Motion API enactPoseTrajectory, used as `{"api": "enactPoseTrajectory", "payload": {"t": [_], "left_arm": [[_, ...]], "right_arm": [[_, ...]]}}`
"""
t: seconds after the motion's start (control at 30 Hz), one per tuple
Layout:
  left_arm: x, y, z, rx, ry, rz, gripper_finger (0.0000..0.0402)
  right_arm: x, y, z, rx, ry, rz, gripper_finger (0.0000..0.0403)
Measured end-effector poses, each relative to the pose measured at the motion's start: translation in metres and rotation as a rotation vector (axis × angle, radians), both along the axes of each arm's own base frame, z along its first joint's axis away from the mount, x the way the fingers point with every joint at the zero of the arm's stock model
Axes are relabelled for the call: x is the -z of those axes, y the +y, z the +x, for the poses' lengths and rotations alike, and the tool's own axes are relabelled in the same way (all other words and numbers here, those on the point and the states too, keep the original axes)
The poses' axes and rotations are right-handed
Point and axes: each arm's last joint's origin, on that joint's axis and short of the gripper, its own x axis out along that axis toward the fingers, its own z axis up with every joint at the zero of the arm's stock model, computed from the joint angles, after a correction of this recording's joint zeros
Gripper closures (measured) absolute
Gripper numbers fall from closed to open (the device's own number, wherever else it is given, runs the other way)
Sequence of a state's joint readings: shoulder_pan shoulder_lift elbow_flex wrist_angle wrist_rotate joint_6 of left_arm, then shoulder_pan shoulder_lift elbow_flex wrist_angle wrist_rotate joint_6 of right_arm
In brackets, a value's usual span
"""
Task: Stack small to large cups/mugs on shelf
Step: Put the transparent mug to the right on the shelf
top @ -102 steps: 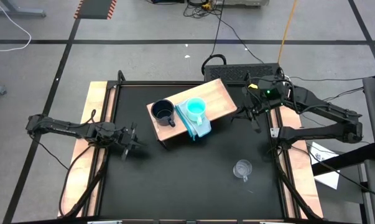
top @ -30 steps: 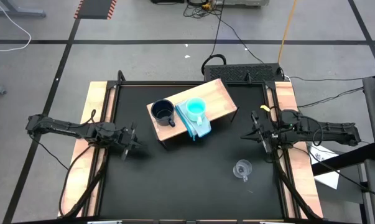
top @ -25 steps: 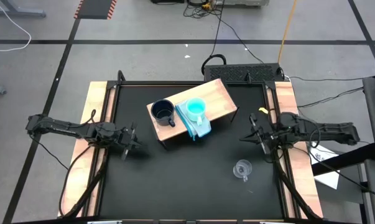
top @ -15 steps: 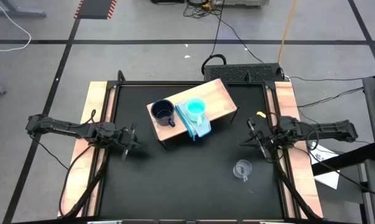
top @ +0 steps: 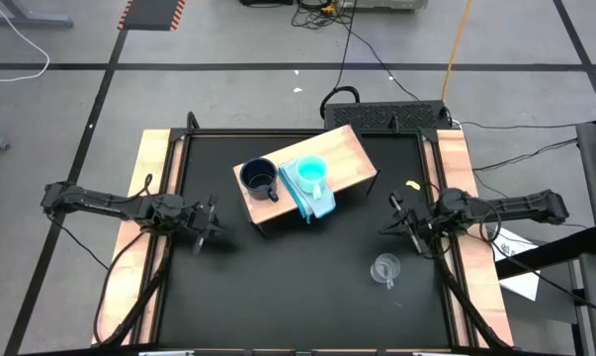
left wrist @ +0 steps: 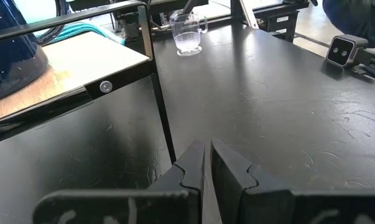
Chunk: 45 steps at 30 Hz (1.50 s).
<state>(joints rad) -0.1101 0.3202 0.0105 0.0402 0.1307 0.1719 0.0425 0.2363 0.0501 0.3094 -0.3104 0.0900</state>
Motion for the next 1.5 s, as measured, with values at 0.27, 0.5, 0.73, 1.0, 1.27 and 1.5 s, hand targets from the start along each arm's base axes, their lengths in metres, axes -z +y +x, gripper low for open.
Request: {"api": "enactPoseTrajectory", "payload": {"t": [0.27, 0.5, 0.73, 1.0, 1.27, 1.5], "left_arm": [[0.0, 0.0, 0.0, 0.0, 0.0, 0.0, 0.0371], [0.0, 0.0, 0.0, 0.0, 0.0, 0.0, 0.0371], [0.0, 0.0, 0.0, 0.0, 0.0, 0.0, 0.0371], [0.0, 0.0, 0.0, -0.001, 0.0, 0.0, 0.0371], [0.0, 0.0, 0.0, -0.003, 0.002, -0.009, 0.0371], [0.0, 0.0, 0.0, -0.005, 0.003, -0.015, 0.0371]], "right_arm": [[0.0, 0.0, 0.0, 0.0, 0.001, 0.001, 0.0403], [0.001, 0.0, 0.0, -0.004, 0.006, 0.003, 0.0403], [0.001, 0.0, 0.0, -0.006, 0.006, 0.002, 0.0403], [-0.001, 0.005, -0.002, -0.166, -0.007, 0.014, 0.0403], [-0.001, 0.012, -0.004, -0.223, -0.017, 0.001, 0.0403], [-0.001, 0.02, -0.006, -0.276, -0.036, -0.034, 0.0403]]}}
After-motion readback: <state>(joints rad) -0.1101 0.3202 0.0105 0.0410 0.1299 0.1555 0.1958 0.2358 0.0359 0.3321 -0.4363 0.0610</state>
